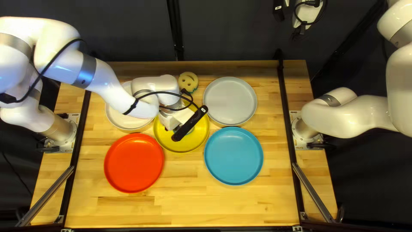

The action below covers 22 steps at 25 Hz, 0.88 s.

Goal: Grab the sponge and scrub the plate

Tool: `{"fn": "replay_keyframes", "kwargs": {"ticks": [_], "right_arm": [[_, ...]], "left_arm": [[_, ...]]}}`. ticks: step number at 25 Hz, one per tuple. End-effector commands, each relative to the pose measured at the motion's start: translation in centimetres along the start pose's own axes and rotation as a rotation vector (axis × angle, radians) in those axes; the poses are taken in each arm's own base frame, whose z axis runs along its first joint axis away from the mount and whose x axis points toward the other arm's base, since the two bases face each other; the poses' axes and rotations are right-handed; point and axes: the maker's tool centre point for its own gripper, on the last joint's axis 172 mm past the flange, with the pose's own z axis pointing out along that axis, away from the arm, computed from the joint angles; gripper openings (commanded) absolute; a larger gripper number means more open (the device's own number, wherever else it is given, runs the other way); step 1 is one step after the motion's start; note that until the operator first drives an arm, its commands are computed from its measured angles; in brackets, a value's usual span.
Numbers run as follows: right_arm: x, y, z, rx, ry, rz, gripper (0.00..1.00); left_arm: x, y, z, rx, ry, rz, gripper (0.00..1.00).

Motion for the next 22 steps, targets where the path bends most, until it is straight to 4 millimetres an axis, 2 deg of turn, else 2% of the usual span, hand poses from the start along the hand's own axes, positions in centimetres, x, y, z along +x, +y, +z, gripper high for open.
{"fn": "replay_keyframes", "kwargs": {"ticks": [1,11,15,18,22], "right_arm": [[0.0,0.0,0.0,0.0,0.0,0.0,1.0],[0.0,0.0,0.0,0.0,0.0,0.0,1.0],[0.0,0.0,0.0,0.0,0.0,0.0,1.0],[0.0,0.0,0.0,0.0,0.0,0.0,1.0],[0.0,0.0,0.0,0.0,0.0,0.0,1.0]], "left_arm": [[-0.8,0.6,0.0,0.0,-0.001,0.003,0.0],[-3.8,4.3,-0.3,-0.014,-0.017,-0.026,0.0],[-4.7,5.4,0.3,-0.024,-0.025,-0.036,0.0],[-4.3,5.4,0.5,-0.03,-0.026,-0.036,0.0],[-2.7,4.3,0.4,-0.023,-0.021,-0.026,0.0]]}}
